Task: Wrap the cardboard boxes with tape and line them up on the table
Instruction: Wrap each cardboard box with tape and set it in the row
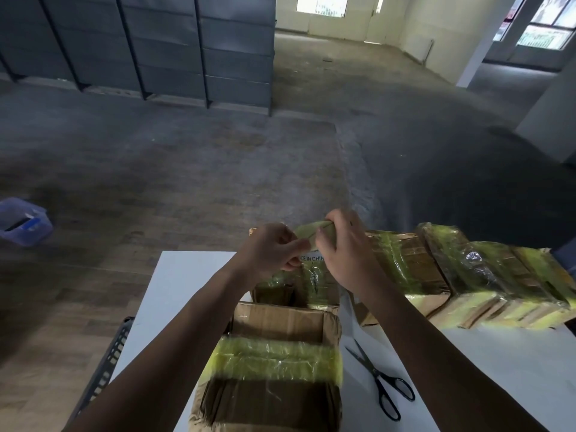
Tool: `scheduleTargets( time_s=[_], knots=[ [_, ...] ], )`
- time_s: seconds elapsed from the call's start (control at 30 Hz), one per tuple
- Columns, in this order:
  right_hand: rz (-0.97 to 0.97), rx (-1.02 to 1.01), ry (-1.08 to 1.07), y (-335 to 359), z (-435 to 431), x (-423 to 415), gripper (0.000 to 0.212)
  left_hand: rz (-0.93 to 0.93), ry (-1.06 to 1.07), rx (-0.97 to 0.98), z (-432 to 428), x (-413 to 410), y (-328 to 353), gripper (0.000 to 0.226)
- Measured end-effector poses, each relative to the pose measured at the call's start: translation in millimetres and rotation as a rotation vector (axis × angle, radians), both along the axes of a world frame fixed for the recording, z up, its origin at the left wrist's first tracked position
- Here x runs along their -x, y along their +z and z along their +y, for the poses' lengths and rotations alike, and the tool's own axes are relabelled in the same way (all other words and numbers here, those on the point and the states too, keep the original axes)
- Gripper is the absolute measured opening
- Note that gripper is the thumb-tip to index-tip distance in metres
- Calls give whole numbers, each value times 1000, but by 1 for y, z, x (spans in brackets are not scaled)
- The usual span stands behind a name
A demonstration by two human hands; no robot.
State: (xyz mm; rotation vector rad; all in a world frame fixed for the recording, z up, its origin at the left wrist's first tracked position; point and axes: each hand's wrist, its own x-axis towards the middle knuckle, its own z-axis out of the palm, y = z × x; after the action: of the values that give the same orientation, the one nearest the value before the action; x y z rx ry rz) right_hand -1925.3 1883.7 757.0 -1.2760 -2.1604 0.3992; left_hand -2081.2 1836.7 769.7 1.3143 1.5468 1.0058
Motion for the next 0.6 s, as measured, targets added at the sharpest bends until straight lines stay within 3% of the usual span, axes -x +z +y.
scheduleTargets(
  time_s=[0.17,0.43,0.6],
  knots=[
    [-63,-33,-5,-1,-2,2,36,330,-20,-61,1,-5,3,19],
    [-30,-102,13,2,-6,0,27,189,-14,-8,0,-1,3,20],
    [-22,-163,12,6,-5,1,25,447,24,-113,1,-5,10,20]
  ],
)
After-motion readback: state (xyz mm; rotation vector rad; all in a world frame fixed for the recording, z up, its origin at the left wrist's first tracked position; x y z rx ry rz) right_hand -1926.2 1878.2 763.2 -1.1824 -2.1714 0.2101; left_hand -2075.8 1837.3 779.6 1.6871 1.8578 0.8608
